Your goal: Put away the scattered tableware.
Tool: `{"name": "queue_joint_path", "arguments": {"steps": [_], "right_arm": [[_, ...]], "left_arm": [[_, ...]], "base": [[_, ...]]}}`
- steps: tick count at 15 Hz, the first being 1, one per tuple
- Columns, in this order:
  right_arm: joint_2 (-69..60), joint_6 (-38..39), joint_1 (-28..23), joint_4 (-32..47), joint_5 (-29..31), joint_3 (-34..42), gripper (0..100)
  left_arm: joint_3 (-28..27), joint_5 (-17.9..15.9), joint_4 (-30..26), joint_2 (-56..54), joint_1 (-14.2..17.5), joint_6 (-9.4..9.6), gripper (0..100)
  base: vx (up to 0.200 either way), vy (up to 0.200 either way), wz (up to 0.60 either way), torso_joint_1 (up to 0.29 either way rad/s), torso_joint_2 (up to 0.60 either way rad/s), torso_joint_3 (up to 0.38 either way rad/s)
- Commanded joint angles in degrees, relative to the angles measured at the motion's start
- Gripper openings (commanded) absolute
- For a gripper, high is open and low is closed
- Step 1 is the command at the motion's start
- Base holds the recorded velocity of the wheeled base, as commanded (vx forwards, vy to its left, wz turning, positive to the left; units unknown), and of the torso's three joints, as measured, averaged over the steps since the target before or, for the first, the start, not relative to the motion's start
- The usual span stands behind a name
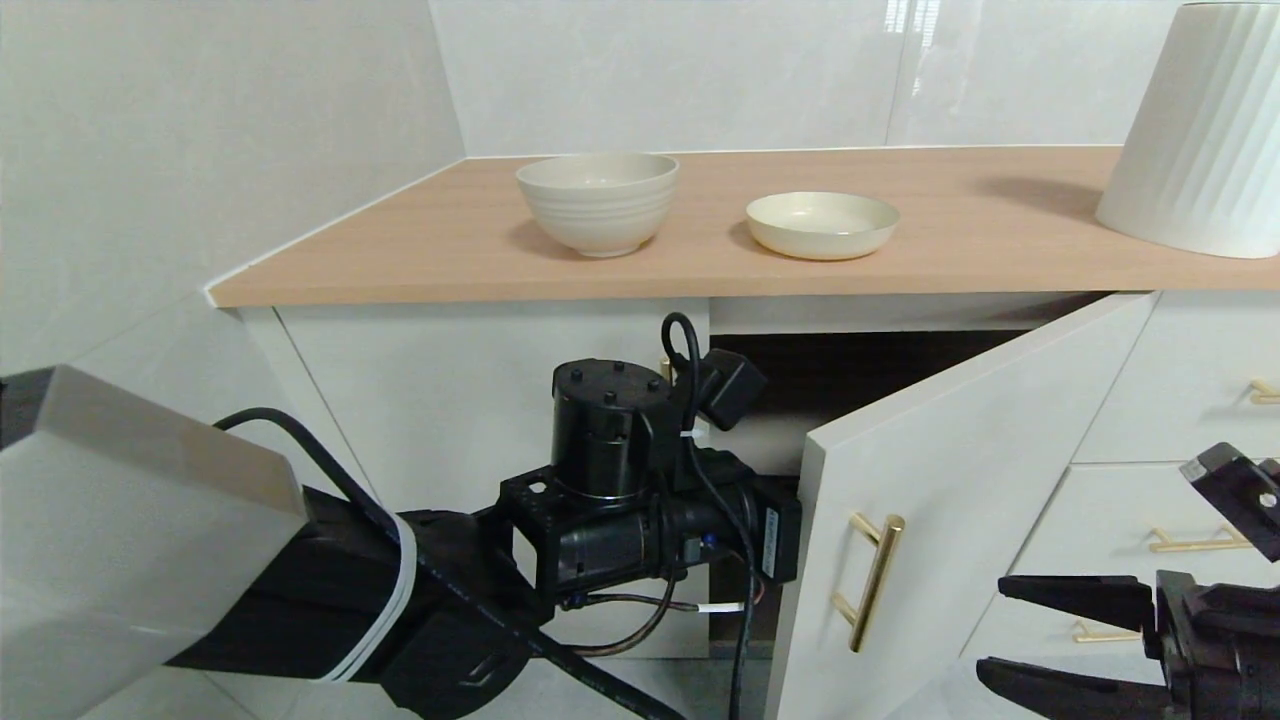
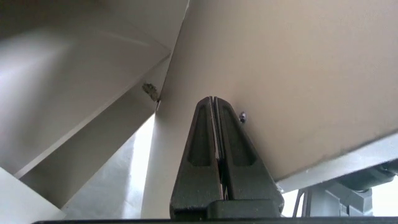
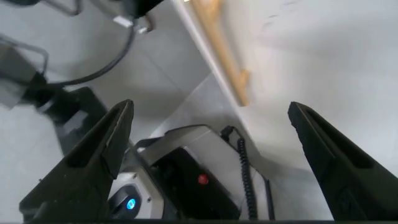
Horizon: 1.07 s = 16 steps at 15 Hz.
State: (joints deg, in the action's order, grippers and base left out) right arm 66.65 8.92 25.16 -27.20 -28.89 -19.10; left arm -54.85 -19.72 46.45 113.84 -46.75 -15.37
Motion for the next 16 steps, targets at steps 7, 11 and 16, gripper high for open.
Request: {"name": "queue_joint_path", "arguments": {"steps": [7, 11, 16], "right_arm": [[-2.6, 0.0, 1.1, 0.2, -0.3, 1.4, 100], [-3.2, 0.0, 1.1, 0.2, -0.3, 1.5, 100], [-4.2, 0.0, 1.6, 0.2, -0.5, 1.6, 100]], "left_arm": [[-1.4, 0.0, -0.4, 1.9, -1.1, -1.94, 0], [-3.2, 0.1, -0.4, 5.2, -1.1, -1.94, 0], [-4.7, 0.1, -1.4, 5.5, -1.1, -1.94, 0]], "base": [[-0.143, 0.0, 0.0, 0.004, 0.0, 0.003], [0.0, 0.0, 0.0, 0.0, 0.0, 0.0], [-0.04, 0.0, 0.0, 0.0, 0.0, 0.0]]}}
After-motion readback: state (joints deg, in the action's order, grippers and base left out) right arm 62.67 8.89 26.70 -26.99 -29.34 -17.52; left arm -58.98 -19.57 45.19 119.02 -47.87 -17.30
